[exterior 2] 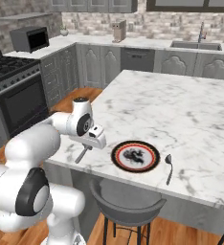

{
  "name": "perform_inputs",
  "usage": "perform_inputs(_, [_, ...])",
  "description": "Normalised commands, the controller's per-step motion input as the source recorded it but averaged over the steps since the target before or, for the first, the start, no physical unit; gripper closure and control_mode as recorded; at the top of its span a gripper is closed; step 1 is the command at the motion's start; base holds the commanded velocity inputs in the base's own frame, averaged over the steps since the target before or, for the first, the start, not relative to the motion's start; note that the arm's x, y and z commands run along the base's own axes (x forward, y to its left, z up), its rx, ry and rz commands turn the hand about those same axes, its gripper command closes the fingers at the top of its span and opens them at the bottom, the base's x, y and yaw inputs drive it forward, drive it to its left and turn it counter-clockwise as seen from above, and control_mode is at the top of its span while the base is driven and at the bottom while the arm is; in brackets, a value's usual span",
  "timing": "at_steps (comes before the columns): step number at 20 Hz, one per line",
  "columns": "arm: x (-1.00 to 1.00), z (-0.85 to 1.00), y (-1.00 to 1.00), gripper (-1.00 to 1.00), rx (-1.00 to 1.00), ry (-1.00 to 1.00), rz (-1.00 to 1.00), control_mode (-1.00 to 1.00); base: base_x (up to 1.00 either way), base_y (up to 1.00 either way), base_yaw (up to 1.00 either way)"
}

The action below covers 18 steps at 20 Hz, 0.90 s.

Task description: Take the fork and place it on the left side of the plate. Then take the spoon and place it on the right side of the plate. Make sure they're directly next to the plate.

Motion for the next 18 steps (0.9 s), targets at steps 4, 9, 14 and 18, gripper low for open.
perform_inputs(4, [0.44,-0.50,-0.15,1.00,0.00,0.07,0.00,-1.00,0.00,0.00,0.00])
perform_inputs(9, [0.42,-0.39,-0.03,1.00,0.00,0.07,0.00,-1.00,0.00,0.00,0.00])
perform_inputs(14, [0.43,-0.27,0.00,1.00,0.00,0.06,0.00,-1.00,0.00,0.00,0.00])
perform_inputs(18, [0.38,-0.28,0.00,1.00,0.00,0.04,0.00,-1.00,0.00,0.00,0.00])
